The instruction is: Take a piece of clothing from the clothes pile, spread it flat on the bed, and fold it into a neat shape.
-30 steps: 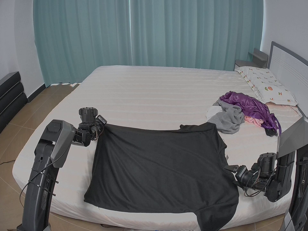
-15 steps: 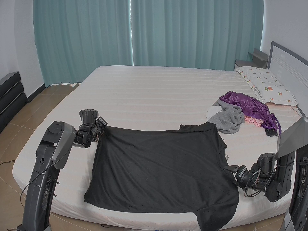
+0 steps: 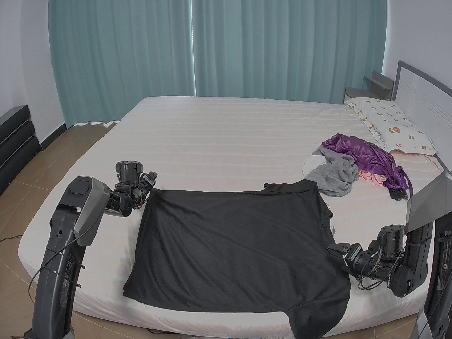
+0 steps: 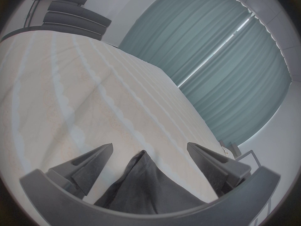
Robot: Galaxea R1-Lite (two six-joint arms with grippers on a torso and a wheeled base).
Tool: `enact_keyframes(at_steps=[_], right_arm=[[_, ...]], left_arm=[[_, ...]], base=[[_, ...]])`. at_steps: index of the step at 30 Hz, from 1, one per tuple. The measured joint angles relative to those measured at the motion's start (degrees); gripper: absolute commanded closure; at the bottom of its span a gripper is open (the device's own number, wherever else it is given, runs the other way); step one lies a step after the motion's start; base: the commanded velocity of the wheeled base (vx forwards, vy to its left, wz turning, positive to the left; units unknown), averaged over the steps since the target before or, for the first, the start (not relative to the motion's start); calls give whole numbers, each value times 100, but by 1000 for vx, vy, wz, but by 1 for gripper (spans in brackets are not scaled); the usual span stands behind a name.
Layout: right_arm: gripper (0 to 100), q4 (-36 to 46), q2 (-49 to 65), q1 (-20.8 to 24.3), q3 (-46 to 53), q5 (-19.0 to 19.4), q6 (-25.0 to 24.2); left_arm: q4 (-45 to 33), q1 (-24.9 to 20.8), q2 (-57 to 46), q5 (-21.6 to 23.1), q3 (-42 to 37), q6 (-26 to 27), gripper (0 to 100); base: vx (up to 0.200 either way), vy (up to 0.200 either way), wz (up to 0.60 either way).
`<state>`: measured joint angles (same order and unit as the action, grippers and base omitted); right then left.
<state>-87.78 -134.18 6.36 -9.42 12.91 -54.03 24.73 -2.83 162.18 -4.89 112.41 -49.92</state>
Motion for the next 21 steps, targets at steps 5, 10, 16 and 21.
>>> enact_keyframes(at_steps=[5,10,16,21], right_arm=[[0,0,0,5,4,-2,2],[0,0,0,9,13,-2,2],[0,1,2,9,15,-2,2],[0,1,2,7,20,0,0]], left_arm=[[30,71,-339,11,-588,-151,0],[241,140,-846,51,-1490,-257,0],[633,193,-1631,133,-2939,-325,0],[1107,162,-2297,205,-4226,-354,0]], base=[[0,0,0],[0,0,0],[0,0,0],[0,0,0]])
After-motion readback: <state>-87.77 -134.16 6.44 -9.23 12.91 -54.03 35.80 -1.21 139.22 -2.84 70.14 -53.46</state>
